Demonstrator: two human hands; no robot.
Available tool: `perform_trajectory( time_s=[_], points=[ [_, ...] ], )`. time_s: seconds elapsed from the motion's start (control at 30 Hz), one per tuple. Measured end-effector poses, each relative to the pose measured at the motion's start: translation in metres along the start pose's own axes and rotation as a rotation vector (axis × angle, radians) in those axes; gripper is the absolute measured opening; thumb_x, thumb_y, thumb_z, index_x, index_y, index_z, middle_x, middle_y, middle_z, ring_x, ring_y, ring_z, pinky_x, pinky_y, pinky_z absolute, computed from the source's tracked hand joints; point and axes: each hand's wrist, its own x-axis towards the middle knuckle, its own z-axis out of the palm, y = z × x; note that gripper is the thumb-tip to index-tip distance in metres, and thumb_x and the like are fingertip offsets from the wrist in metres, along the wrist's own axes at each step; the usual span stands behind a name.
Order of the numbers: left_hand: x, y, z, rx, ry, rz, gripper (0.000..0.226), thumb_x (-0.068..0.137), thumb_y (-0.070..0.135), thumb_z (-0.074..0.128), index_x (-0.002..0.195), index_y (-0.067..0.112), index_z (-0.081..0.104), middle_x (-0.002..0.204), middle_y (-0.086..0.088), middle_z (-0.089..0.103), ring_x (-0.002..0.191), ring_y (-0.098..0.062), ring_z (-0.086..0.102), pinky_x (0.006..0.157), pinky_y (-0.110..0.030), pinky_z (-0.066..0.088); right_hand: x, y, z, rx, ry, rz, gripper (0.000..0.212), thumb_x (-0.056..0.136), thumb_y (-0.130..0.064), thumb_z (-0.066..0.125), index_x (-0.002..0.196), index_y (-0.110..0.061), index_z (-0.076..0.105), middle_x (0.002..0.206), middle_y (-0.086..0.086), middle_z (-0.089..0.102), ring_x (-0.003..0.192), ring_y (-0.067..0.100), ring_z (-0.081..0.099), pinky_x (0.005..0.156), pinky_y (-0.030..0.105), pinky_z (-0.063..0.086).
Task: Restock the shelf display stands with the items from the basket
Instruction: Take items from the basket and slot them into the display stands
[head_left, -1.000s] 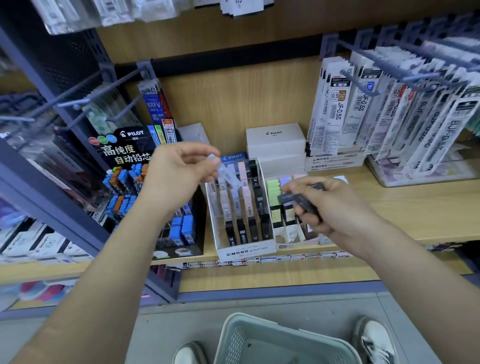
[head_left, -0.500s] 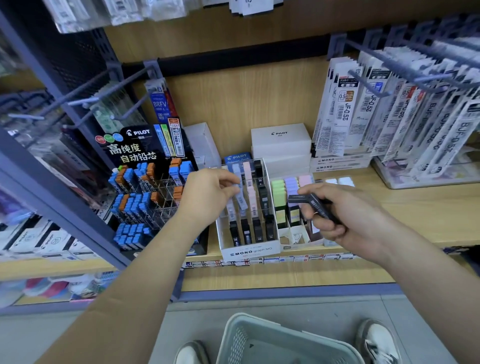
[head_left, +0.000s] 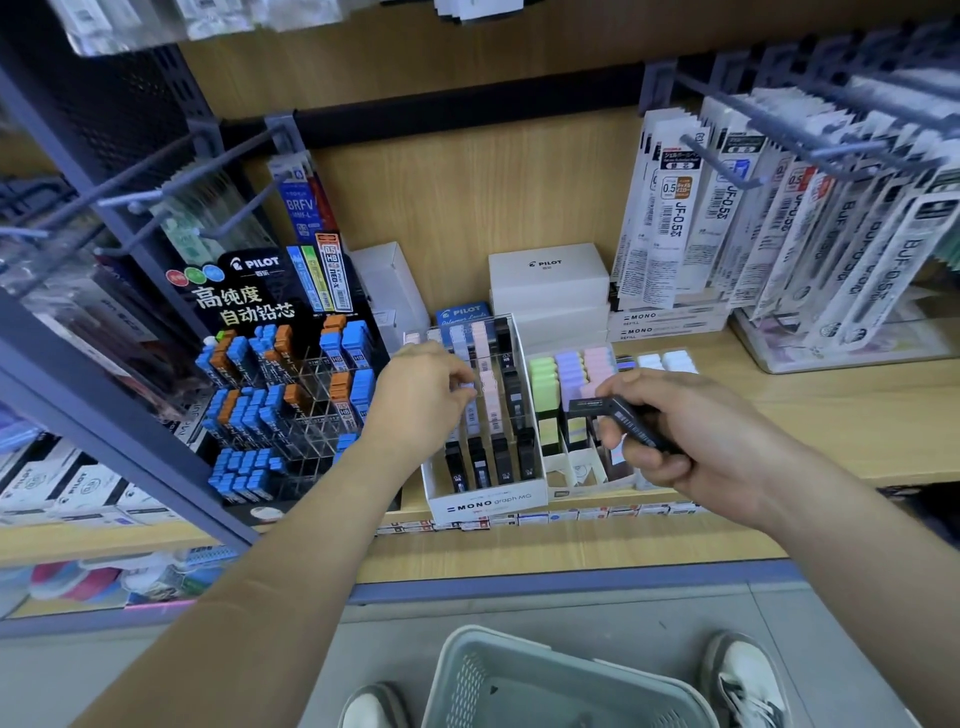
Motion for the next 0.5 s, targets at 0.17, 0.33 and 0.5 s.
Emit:
perform_trajectory(
  time_s=[0.17,0.33,0.5],
  points=[
    [0.0,0.003,-0.002,0.032,-0.014,0.007,0.015,0.081,0.009,0.069,0.095,0.013,0.074,0.093,-0.004,0.064,0.089,-0.02,0.056,0.083,-0.031,0.047,0.0,0.001,0.001,0.003,-0.034,0.012,0.014,0.099,-0.013,0.044,0.101,-0.011,0.058,0.068,0.014,0.062,0.042,0.015,0.036,0.036,0.017,0.017],
    [-0.005,0.033,-0.038,-0.394,-0.046,-0.183,0.011,0.088,0.017,0.064,0.09,0.016,0.075,0.079,0.006,0.071,0.064,0.0,0.058,0.063,-0.012,0.047,0.0,0.002,0.004,0.014,-0.084,0.003,0.017,0.1,-0.011,0.043,0.101,-0.014,0.06,0.073,0.015,0.064,0.043,0.015,0.036,0.036,0.017,0.017],
    [-0.028,0.066,-0.048,-0.833,-0.444,-0.219,0.013,0.086,0.017,0.066,0.098,0.015,0.071,0.078,-0.004,0.071,0.066,-0.01,0.064,0.062,-0.02,0.053,-0.003,0.001,0.013,0.019,-0.141,-0.05,0.012,0.102,-0.016,0.044,0.098,-0.014,0.055,0.073,0.016,0.065,0.04,0.015,0.034,0.039,0.019,0.013]
  ],
)
